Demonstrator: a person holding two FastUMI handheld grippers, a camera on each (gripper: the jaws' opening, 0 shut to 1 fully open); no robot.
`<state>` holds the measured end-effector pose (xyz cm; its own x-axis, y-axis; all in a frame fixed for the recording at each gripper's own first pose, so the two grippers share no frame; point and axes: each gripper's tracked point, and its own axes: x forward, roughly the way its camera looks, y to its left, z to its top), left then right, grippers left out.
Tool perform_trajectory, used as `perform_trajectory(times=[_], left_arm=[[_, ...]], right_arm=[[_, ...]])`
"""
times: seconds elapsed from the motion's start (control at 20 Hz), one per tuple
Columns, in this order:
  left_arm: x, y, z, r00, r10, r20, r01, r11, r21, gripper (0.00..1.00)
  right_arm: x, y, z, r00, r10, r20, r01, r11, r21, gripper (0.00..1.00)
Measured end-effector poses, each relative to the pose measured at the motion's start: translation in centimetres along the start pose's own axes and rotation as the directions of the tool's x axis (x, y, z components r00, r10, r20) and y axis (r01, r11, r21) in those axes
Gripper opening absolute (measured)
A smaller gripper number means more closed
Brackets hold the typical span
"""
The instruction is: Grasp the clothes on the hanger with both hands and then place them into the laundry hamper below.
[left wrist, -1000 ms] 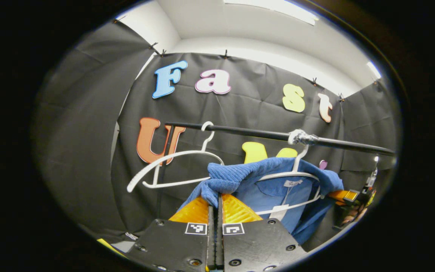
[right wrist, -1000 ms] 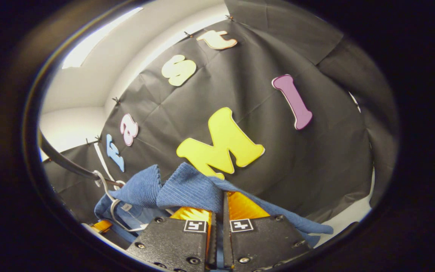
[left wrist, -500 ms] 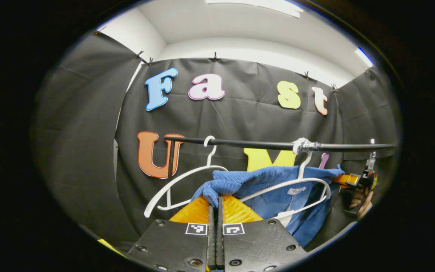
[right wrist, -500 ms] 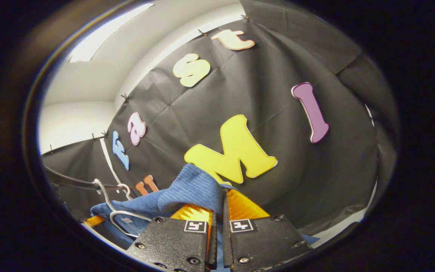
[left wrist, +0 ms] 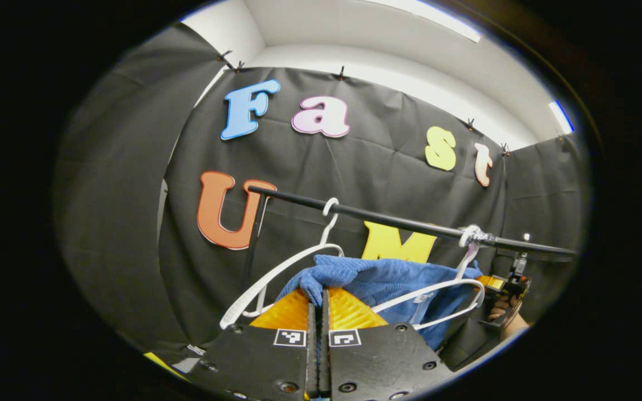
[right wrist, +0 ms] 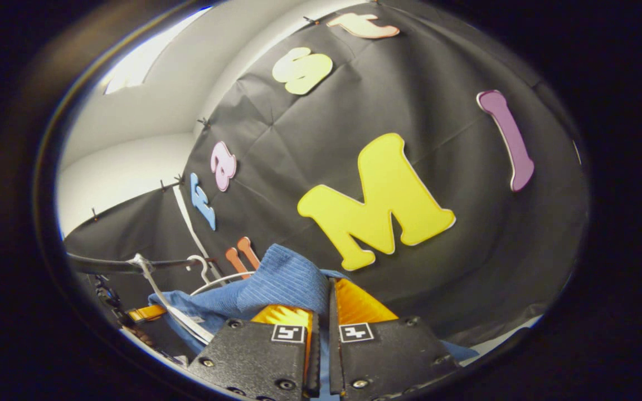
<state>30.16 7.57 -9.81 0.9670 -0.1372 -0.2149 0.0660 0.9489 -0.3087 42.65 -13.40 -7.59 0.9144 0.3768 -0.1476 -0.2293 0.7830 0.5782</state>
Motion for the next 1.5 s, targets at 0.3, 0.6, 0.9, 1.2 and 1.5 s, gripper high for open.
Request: perform_trajectory(times=[0.3,0.6,0.9,1.2,1.5], left_arm=[[0.6,1.7,-3.3,0.996,-0.012,-0.089,0.014,1.000,0.022,0.01],[0.3,4.2,-8.4,0.983,0.026,-0.182,-0.026,1.000,0.000,0.01],[0.7,4.0,-13.9,0.966,0.018,-0.257,-0.048,0.993,-0.111,0.01],[-0.8,3.8,-17.7,0.960,0.009,-0.278,-0.069,0.976,-0.208,0.01],[-3.2,1.5,-18.5,0.956,-0.030,-0.291,-0.022,0.985,-0.171,0.01]], right_arm=[[2.0,-2.8,-4.3,0.994,-0.024,-0.106,0.031,0.998,0.057,0.10],[1.6,-8.2,-8.1,0.978,-0.130,-0.161,0.149,0.983,0.112,0.10],[-0.7,-7.8,-9.2,0.987,-0.077,-0.138,0.107,0.970,0.220,0.06],[-3.1,-10.0,-11.8,0.972,-0.135,-0.193,0.177,0.960,0.217,0.06],[-5.8,-8.7,-15.6,0.958,-0.150,-0.244,0.199,0.961,0.193,0.06]])
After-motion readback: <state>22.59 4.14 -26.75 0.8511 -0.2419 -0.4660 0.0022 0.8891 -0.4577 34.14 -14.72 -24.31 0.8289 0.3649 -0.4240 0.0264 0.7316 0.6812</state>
